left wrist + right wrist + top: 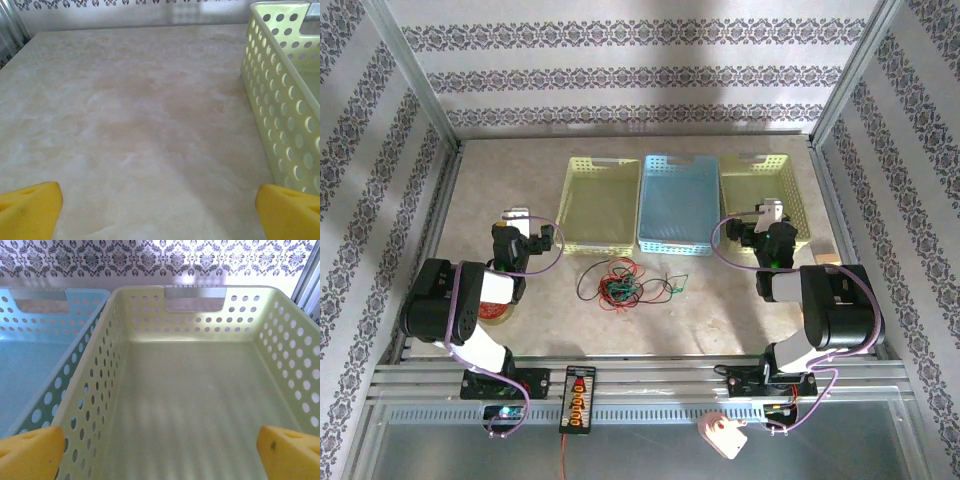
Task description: Untangle the cables
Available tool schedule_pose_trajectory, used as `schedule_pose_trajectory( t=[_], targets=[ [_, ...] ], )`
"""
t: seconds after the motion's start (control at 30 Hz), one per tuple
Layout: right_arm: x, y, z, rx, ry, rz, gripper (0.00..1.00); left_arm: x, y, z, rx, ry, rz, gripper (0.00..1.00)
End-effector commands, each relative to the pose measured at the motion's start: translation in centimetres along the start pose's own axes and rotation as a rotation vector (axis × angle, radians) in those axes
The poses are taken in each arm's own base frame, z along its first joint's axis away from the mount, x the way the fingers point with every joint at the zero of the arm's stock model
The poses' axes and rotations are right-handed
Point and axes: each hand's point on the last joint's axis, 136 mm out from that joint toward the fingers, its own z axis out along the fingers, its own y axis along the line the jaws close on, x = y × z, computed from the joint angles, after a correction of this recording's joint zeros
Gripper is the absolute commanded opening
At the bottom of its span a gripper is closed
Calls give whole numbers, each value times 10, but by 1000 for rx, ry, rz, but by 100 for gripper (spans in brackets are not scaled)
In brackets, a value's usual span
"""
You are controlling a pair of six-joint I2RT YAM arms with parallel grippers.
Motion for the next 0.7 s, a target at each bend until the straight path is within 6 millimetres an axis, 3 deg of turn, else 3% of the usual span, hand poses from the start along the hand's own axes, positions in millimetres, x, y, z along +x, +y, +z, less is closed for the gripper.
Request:
schedule_pose_trajectory(
  t=[0.0, 0.37, 0.5, 0.67],
  targets=[
    [-1, 13, 1, -73, 0, 10, 98, -6, 3, 2, -2, -14, 1, 99],
    [-2, 17, 0, -105, -6, 3, 98, -7, 2, 2, 1, -14, 1, 99],
    [-1, 2, 3, -18, 5, 32, 98, -6, 2, 3, 1, -12, 1, 99],
    [-1, 2, 3, -14, 5, 31, 98, -6, 2, 2, 1, -13, 1, 99]
  ],
)
